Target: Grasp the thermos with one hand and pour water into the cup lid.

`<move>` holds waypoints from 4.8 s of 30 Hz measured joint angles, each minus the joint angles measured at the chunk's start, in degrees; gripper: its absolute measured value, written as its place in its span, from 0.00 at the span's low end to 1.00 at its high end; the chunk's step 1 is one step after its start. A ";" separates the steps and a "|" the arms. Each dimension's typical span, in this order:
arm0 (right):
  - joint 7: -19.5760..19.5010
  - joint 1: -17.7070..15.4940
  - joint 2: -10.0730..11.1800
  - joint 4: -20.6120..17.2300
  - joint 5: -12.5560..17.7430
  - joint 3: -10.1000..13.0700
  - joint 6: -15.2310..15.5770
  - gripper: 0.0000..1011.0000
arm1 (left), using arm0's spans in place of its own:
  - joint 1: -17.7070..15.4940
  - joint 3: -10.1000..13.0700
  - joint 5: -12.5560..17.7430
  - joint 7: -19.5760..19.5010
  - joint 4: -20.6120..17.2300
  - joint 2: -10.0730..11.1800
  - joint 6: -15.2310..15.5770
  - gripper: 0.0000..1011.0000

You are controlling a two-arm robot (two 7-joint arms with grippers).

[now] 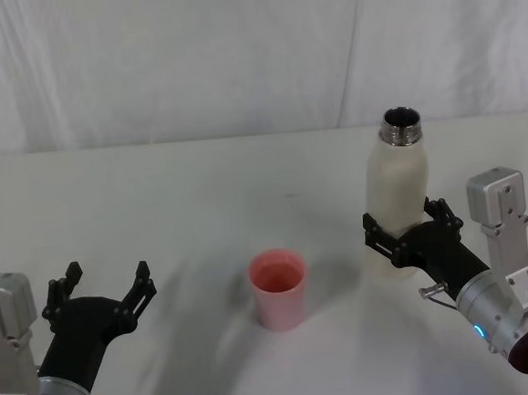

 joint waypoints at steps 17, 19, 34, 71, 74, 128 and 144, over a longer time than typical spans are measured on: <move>0.00 -0.04 0.02 -0.02 -0.01 0.02 0.04 0.94 | 0.00 0.00 0.00 0.00 0.00 0.00 0.00 0.99; -0.01 -0.05 0.03 -0.02 -0.01 0.03 0.04 0.94 | 0.00 0.00 0.00 0.00 0.00 0.00 0.00 0.99; -0.05 -0.06 0.03 -0.02 -0.08 0.02 0.12 0.99 | 0.00 0.00 0.00 0.00 0.00 0.00 0.00 0.99; -0.06 -1.01 0.46 -0.47 0.17 0.23 -0.14 0.99 | 0.00 0.00 0.00 0.00 0.00 0.00 0.00 0.99; -0.01 -1.21 0.61 -0.59 0.22 0.20 -0.14 0.99 | 0.00 0.00 0.00 0.00 0.00 0.00 0.00 0.99; -0.88 -10.36 2.77 -12.29 3.37 2.91 -0.33 0.99 | 0.00 0.00 0.00 0.00 0.00 0.00 0.00 0.99; -3.03 -12.78 2.33 -14.72 -0.01 2.99 -1.44 0.99 | 0.00 0.00 0.00 0.00 0.00 0.00 0.00 0.99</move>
